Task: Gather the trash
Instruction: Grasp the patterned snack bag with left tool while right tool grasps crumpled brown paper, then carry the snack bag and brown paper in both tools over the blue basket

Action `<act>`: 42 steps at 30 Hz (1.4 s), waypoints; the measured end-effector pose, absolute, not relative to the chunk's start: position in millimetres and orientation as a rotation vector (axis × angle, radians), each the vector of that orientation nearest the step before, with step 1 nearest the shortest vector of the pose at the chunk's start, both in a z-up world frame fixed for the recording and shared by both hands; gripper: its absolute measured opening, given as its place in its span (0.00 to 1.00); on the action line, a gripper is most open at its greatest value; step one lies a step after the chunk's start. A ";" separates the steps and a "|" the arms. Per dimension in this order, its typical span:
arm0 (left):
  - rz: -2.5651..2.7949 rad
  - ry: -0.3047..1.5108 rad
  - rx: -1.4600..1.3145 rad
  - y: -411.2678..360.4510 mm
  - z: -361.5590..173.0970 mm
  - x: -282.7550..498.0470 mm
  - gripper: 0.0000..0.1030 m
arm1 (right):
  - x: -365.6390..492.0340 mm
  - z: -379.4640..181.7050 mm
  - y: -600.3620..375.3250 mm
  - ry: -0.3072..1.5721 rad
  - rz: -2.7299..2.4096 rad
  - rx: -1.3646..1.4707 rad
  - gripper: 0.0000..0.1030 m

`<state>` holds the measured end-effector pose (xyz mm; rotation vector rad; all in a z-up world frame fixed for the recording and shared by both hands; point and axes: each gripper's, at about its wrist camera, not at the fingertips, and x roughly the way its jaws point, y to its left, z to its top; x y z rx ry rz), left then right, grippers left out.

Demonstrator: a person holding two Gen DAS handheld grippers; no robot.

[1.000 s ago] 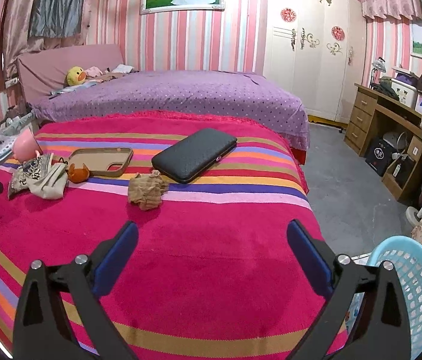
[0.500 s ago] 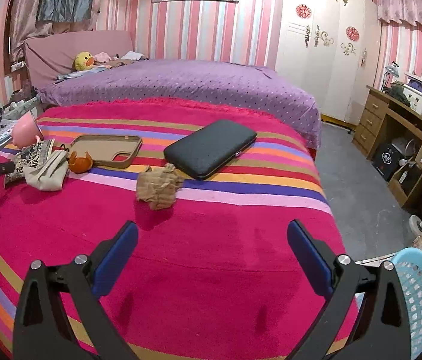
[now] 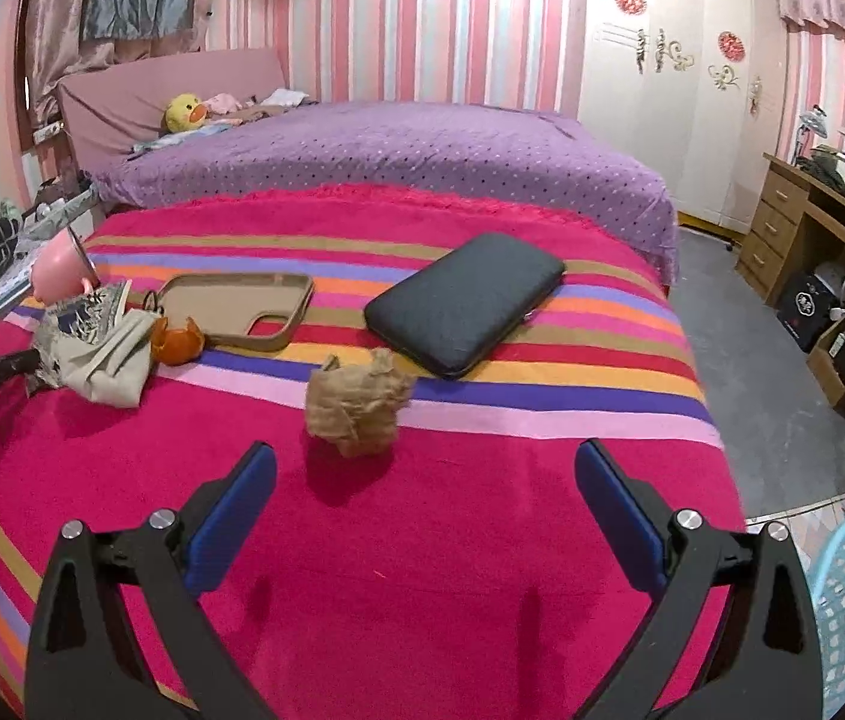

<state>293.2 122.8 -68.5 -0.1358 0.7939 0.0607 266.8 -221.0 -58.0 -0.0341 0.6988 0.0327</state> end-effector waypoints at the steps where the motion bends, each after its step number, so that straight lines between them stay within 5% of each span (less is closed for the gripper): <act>1: 0.062 0.784 -0.141 125.2 -66.1 290.8 0.18 | 268.0 -60.5 -218.3 0.699 0.033 -0.042 0.95; 8: 0.086 0.673 -0.161 133.0 -34.3 266.8 0.13 | 289.5 -62.2 -201.7 0.701 0.059 -0.077 0.91; 13: 0.109 0.623 -0.147 134.0 -17.4 252.6 0.12 | 308.0 -66.9 -200.5 0.738 0.100 -0.061 0.71; 15: 0.106 0.613 -0.141 131.4 -13.2 249.7 0.12 | 312.2 -73.4 -199.0 0.767 0.127 -0.061 0.44; 17: 0.100 0.602 -0.126 129.3 -9.4 246.9 0.12 | 309.5 -73.7 -199.7 0.759 0.145 -0.054 0.39; 42: -0.041 0.508 -0.024 13.9 27.1 183.8 0.12 | 171.0 -10.1 -294.8 0.593 -0.011 0.003 0.37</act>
